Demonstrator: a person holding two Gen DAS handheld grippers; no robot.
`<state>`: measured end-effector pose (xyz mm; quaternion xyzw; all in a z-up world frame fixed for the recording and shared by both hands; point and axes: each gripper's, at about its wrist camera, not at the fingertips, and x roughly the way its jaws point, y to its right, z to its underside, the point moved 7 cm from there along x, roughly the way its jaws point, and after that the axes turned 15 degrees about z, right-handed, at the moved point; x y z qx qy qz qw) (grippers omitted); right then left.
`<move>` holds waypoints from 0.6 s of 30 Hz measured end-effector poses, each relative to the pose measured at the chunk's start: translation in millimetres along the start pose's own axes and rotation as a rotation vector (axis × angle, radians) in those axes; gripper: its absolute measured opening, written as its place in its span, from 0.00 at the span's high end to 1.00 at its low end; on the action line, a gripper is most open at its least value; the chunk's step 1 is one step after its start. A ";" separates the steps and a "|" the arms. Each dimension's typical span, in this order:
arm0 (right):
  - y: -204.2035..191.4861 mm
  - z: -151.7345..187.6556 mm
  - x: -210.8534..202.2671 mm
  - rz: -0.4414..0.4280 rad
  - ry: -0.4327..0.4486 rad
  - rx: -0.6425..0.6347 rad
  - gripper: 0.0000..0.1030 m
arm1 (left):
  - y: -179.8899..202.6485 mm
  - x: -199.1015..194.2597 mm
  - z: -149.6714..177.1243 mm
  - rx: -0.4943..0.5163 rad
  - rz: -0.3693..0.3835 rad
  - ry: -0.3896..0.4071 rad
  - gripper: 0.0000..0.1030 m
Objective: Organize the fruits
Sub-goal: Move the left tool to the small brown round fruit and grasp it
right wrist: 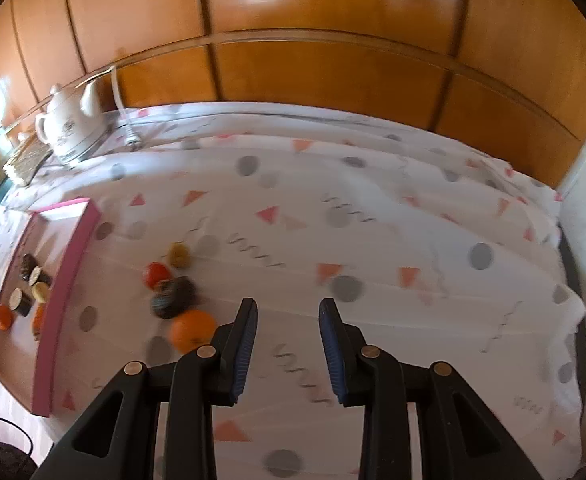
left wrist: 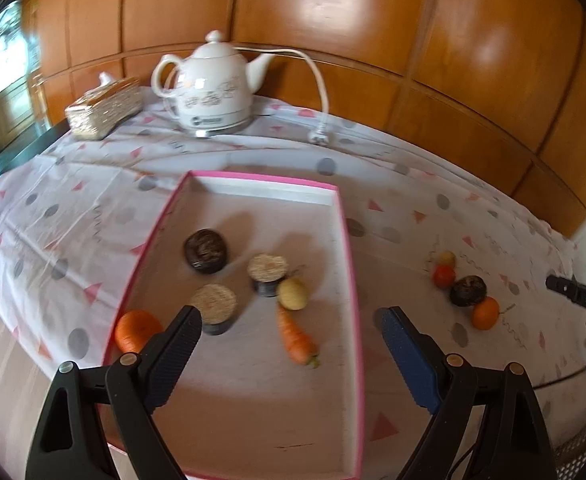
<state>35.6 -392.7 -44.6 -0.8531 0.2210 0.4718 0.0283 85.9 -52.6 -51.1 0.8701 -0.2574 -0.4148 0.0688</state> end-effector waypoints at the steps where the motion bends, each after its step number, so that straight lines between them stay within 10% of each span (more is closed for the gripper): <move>1: 8.8 -0.6 0.9 0.011 -0.001 0.011 0.69 | 3.9 1.7 -0.4 0.009 0.005 -0.005 0.11; 18: 161.8 1.2 26.5 0.243 -0.042 0.217 0.69 | 89.1 56.0 -5.3 0.170 0.147 -0.132 0.18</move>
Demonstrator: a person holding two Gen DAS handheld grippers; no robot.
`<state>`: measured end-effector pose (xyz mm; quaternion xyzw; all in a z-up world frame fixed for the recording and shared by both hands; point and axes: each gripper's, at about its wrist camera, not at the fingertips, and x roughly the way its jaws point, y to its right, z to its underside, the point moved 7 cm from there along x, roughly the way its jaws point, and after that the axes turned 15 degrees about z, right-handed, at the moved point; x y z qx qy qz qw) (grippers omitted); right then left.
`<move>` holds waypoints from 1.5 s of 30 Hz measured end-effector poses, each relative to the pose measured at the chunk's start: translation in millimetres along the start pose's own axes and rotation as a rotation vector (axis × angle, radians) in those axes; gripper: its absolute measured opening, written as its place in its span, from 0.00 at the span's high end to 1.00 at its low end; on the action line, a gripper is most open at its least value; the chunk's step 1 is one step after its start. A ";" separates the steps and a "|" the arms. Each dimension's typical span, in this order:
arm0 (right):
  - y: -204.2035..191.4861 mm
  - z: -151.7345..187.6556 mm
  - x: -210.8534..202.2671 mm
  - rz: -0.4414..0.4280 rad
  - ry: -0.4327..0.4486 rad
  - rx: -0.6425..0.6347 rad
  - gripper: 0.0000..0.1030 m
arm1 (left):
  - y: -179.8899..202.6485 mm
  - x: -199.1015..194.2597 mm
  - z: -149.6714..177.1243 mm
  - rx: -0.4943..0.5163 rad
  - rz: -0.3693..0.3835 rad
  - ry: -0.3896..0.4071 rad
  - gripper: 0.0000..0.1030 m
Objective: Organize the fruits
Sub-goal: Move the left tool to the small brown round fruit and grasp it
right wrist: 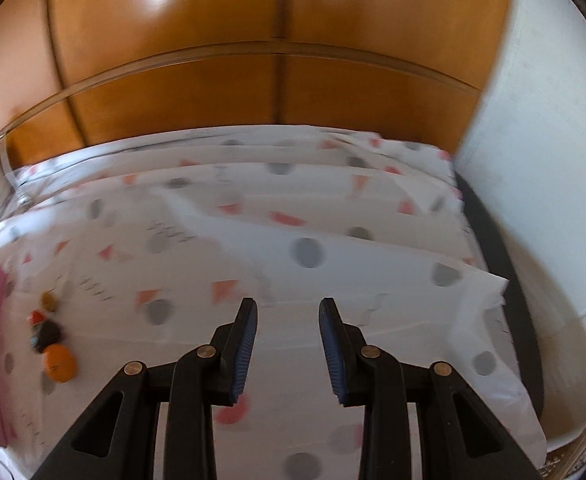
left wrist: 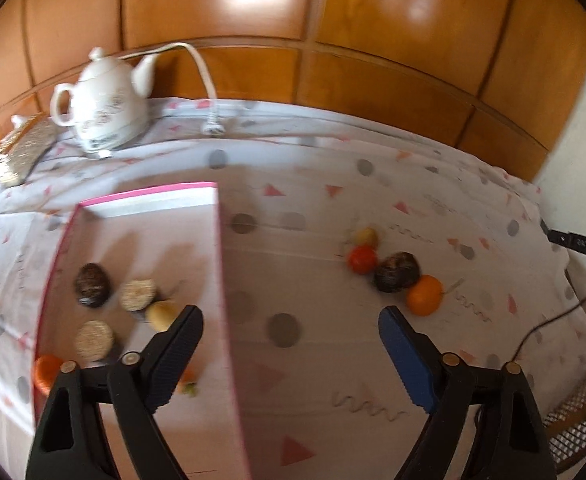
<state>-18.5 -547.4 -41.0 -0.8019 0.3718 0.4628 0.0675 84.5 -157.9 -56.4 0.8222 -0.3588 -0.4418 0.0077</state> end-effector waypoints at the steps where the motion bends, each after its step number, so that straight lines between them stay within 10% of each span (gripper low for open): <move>1: 7.9 0.4 4.7 0.015 -0.005 0.017 0.69 | 4.7 4.6 -0.1 0.010 0.011 -0.011 0.20; 8: 39.7 8.9 34.7 0.008 -0.093 0.163 0.69 | 39.4 41.6 -4.2 0.053 0.112 -0.103 0.50; 18: 25.9 10.8 36.3 -0.018 -0.101 0.127 0.69 | 32.4 97.6 -31.2 -0.144 0.199 -0.176 0.58; 33: 62.7 7.4 46.0 0.010 -0.148 0.281 0.69 | 27.3 174.3 -58.0 -0.083 0.139 -0.285 0.64; 45: 86.0 9.5 57.1 0.010 -0.188 0.388 0.69 | 13.2 125.9 -62.9 -0.126 0.155 -0.156 0.74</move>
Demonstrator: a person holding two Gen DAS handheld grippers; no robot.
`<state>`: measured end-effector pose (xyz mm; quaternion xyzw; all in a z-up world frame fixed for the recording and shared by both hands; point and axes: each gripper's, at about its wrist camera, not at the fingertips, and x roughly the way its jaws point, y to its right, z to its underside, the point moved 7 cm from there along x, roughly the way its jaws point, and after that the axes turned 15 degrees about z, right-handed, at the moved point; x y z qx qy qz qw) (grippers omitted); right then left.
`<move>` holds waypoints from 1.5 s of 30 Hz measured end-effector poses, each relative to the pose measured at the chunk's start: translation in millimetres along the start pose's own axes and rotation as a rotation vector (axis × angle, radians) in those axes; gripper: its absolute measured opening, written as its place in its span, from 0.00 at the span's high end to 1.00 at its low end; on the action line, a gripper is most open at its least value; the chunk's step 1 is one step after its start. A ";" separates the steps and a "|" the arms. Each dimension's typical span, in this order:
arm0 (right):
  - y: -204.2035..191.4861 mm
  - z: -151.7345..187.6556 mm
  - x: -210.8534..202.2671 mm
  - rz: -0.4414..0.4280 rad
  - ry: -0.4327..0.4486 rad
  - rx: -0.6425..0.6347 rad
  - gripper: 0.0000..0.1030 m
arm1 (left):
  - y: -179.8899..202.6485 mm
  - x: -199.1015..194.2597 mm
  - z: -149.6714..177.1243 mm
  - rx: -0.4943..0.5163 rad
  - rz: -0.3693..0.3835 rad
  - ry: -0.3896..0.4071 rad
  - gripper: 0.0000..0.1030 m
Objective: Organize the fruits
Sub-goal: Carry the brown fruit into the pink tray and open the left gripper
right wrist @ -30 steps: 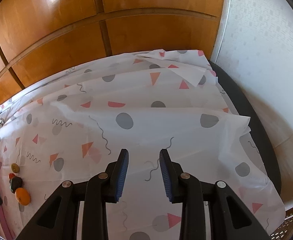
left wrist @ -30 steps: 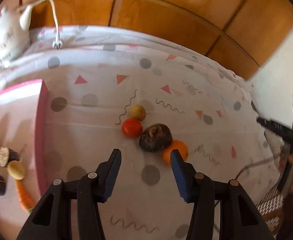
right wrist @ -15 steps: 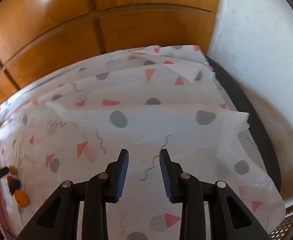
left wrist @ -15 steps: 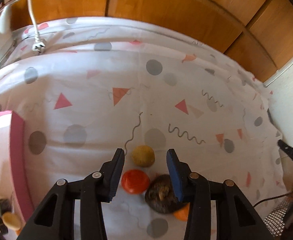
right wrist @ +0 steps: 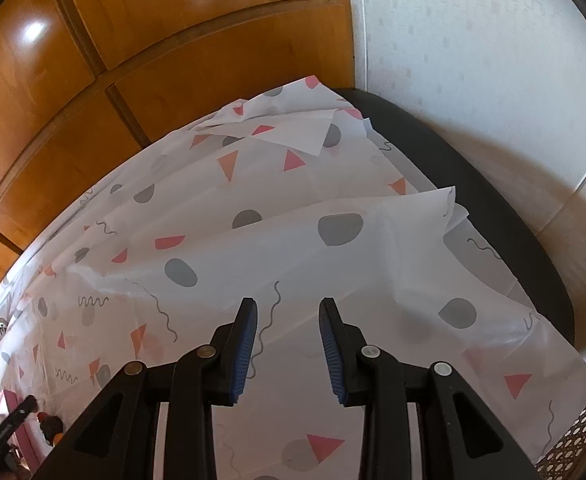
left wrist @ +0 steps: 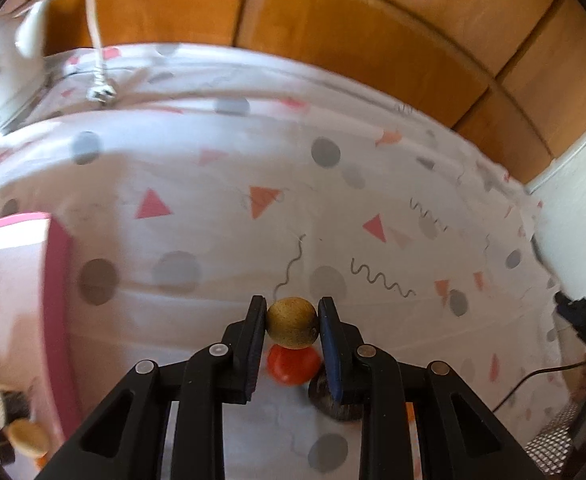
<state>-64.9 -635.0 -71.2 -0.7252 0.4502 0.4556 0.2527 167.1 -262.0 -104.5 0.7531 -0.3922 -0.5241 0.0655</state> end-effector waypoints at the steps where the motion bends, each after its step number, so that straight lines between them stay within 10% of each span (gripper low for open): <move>1: -0.7 0.4 0.3 0.000 -0.001 -0.003 0.69 | -1.6 -9.5 0.8 -0.007 -0.001 0.018 0.74; 20: -6.8 8.1 -2.7 0.003 0.000 -0.032 0.69 | -106.0 -177.7 64.3 -0.197 -0.146 0.274 0.74; 37: 8.2 7.5 -0.7 0.092 0.014 0.004 0.69 | -142.9 -177.8 131.6 -0.269 -0.226 0.256 0.73; 45: 11.3 9.3 3.2 0.125 0.006 0.000 0.69 | -143.2 -198.3 135.7 -0.258 -0.293 0.325 0.54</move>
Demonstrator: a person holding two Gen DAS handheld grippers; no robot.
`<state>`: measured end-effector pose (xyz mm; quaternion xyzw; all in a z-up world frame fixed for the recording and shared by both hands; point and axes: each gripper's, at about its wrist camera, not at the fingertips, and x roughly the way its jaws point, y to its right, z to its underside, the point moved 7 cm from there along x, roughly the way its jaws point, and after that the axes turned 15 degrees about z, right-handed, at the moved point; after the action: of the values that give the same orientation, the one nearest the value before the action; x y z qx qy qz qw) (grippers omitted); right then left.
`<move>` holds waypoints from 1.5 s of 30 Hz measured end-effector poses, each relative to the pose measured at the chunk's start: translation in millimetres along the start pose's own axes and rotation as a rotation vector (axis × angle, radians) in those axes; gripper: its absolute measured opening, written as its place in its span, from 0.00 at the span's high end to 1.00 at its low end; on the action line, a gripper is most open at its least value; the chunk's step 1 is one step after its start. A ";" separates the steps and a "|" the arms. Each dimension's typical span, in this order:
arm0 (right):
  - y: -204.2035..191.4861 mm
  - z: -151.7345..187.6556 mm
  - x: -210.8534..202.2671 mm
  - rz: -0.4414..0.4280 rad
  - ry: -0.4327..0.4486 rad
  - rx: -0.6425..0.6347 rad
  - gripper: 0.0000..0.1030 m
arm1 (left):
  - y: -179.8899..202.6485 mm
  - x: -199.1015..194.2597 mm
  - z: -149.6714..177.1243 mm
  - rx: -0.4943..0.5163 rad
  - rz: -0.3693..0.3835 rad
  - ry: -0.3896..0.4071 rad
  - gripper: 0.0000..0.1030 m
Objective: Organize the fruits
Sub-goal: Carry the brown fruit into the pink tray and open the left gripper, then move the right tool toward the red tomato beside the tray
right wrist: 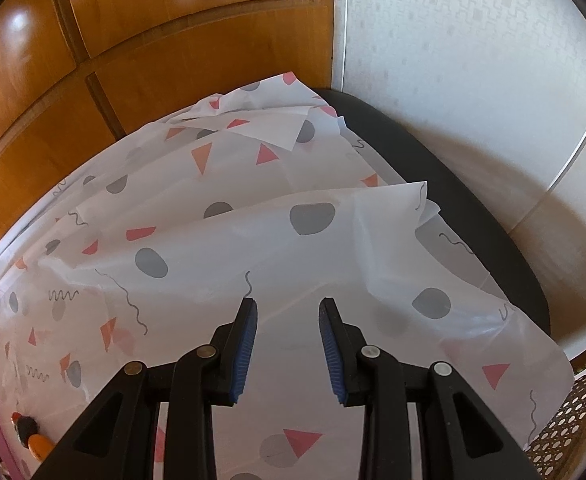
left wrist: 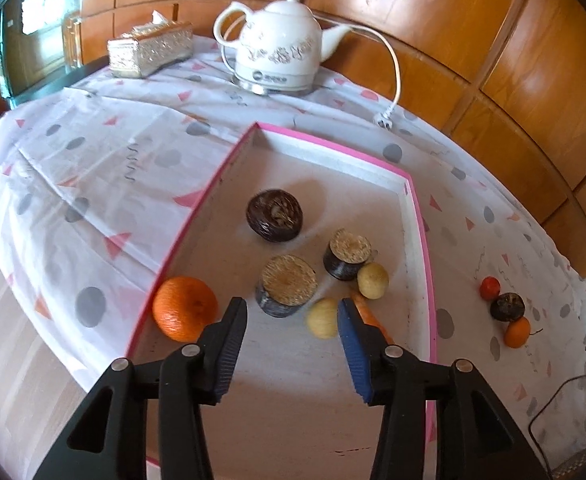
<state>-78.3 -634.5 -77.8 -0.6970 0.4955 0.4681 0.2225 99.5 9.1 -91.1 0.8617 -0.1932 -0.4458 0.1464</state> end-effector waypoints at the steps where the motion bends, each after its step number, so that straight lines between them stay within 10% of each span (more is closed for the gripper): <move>1: -0.4 0.3 -0.2 0.002 0.002 -0.003 0.69 | -0.6 -2.8 -0.8 0.004 -0.007 0.009 0.53; 11: -9.1 -3.1 -16.0 -0.098 0.057 -0.001 0.69 | -9.1 -17.7 0.3 -0.001 -0.052 0.037 0.43; 30: -126.8 62.4 -53.5 -0.314 0.109 -0.533 0.69 | -45.7 -43.6 -5.7 -0.111 -0.094 0.120 0.40; 45: -157.8 83.3 -76.8 -0.339 0.116 -0.640 0.69 | -69.6 -52.2 3.6 -0.180 -0.111 0.143 0.37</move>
<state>22.1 -468.2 -73.6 -0.8290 0.2130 0.5157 0.0392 83.0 94.4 -85.6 0.8840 -0.0933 -0.4063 0.2115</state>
